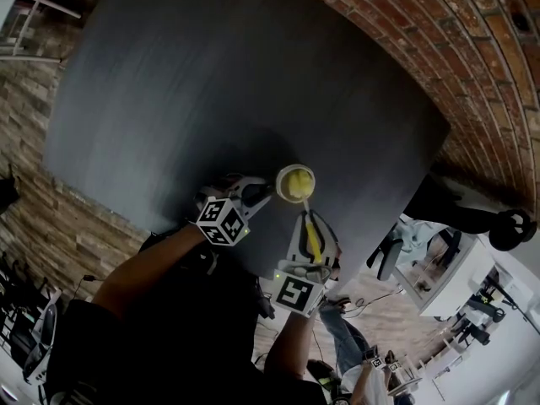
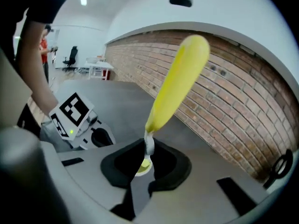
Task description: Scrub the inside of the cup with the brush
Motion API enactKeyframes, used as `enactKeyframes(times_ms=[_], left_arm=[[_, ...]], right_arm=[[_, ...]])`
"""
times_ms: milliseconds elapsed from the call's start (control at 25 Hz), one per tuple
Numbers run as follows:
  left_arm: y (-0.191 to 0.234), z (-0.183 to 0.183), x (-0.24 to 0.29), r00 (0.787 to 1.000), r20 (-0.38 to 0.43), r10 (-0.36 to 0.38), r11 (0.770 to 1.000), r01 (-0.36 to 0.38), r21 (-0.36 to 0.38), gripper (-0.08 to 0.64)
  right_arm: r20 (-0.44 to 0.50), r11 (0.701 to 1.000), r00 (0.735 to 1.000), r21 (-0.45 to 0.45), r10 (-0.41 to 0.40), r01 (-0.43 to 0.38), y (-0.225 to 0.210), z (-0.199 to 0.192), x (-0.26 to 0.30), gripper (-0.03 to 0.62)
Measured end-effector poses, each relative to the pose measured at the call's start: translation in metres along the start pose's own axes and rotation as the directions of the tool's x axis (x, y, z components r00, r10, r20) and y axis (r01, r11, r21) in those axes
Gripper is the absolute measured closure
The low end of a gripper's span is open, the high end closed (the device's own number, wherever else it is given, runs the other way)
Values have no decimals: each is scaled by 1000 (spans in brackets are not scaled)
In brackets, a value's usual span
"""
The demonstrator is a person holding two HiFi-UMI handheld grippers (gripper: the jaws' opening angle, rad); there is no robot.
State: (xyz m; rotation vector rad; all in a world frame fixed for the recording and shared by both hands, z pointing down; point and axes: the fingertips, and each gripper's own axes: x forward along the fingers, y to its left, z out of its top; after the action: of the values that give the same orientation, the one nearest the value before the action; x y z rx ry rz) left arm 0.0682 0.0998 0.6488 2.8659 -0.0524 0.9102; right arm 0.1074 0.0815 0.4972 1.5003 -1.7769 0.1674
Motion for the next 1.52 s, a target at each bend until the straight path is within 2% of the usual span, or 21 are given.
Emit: enactKeyframes(times_ms=[80, 160, 240, 360, 480, 600, 720, 840, 1040, 1360, 1520], left_arm=[[0, 0, -1, 1000, 1, -1, 1000, 1, -1, 472], [0, 0, -2, 1000, 1, 0, 1000, 0, -2, 472], [0, 0, -2, 1000, -1, 2, 1000, -2, -1, 472], [1, -1, -2, 1000, -5, 2, 1000, -2, 1, 472], [1, -1, -2, 1000, -6, 2, 1000, -2, 0, 472], [0, -1, -2, 1000, -6, -1, 1000, 1, -8, 472], [0, -2, -1, 1000, -7, -2, 1000, 2, -20, 472], [0, -2, -3, 1000, -9, 1, 1000, -1, -23, 471], [-1, 5, -12, 1000, 21, -15, 998, 16, -59, 471], [1, 19, -39, 997, 74, -22, 998, 26, -49, 463], [3, 23, -58, 994, 104, -33, 998, 38, -53, 463]], right_arm=[[67, 987, 998, 163, -20, 8, -4, 5, 1, 538], [101, 952, 995, 304, -9, -23, -2, 7, 3, 543], [122, 933, 992, 354, 27, -69, 4, 10, 4, 545], [121, 927, 990, 358, 69, -109, 11, 13, 4, 545], [81, 922, 991, 364, 110, -133, 13, 9, 1, 544], [24, 933, 989, 329, 145, -145, 14, 3, -3, 544], [-23, 955, 991, 273, 132, -121, 14, -3, -7, 545], [-39, 958, 994, 276, 98, -83, 12, -4, -12, 545], [-22, 935, 998, 353, 55, -44, 6, -1, -20, 545], [14, 889, 999, 458, -44, 32, -7, 12, -45, 545], [31, 846, 991, 524, -133, 97, -12, 21, -63, 545]])
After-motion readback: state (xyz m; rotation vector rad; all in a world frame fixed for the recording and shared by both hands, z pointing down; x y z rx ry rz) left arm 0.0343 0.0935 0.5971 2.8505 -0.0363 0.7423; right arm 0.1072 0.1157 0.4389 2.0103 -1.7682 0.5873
